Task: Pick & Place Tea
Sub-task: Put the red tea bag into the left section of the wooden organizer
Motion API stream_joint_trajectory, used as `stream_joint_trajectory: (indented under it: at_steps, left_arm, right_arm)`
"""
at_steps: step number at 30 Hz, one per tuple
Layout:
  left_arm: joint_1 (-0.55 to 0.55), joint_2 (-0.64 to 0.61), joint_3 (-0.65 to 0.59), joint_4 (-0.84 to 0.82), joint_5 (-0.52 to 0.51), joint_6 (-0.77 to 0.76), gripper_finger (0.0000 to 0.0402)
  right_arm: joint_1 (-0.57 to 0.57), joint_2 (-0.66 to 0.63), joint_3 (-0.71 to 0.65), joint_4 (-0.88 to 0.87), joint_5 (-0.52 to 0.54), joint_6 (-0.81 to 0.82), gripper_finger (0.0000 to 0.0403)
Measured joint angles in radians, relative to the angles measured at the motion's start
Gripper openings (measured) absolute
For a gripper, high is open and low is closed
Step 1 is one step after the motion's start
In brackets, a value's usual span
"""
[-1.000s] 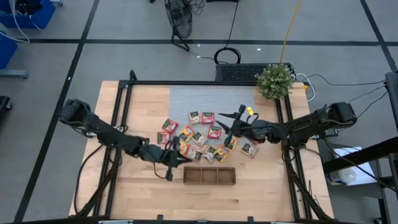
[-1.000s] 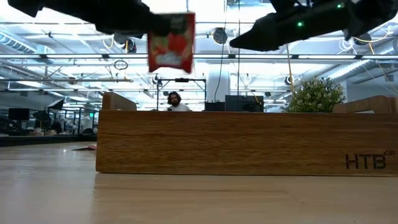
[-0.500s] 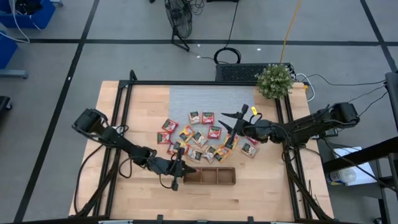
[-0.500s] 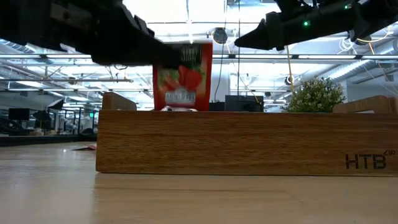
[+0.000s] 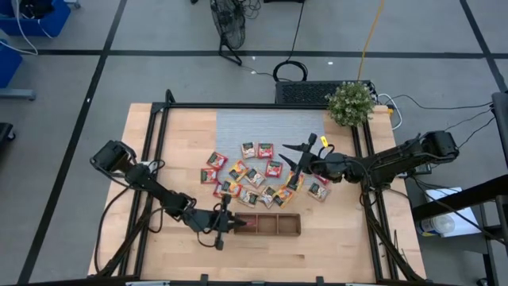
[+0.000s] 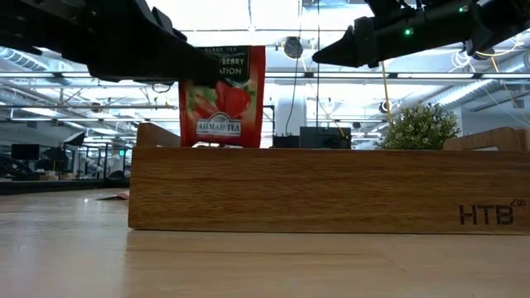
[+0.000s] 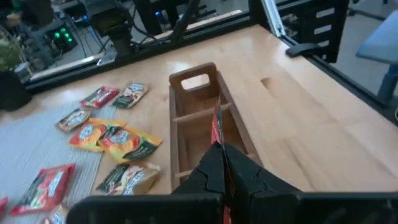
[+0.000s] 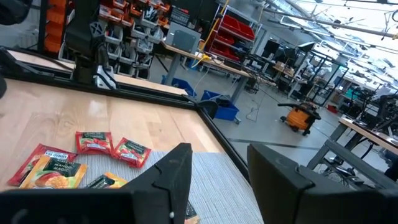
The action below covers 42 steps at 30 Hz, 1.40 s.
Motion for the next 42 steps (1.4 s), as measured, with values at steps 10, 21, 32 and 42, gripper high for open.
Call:
stream_joint_trajectory:
  at_steps: [10, 21, 32, 42]
  left_arm:
    - [0.040, 0.000, 0.000, -0.121, -0.039, -0.073, 0.0003]
    - [0.071, 0.000, 0.000, -0.151, 0.004, -0.093, 0.0011]
    - [0.071, 0.000, 0.000, -0.099, 0.005, -0.102, 0.0039]
    - [0.071, 0.000, 0.000, -0.103, -0.006, -0.097, 0.0102]
  right_arm:
    - [0.000, 0.000, 0.000, -0.001, 0.000, 0.000, 0.0144]
    - [0.000, 0.000, 0.000, -0.001, 0.000, -0.001, 0.0144]
    - [0.000, 0.000, 0.000, -0.003, 0.000, -0.012, 0.0144]
    - [0.000, 0.000, 0.000, -0.032, 0.000, -0.010, 0.0144]
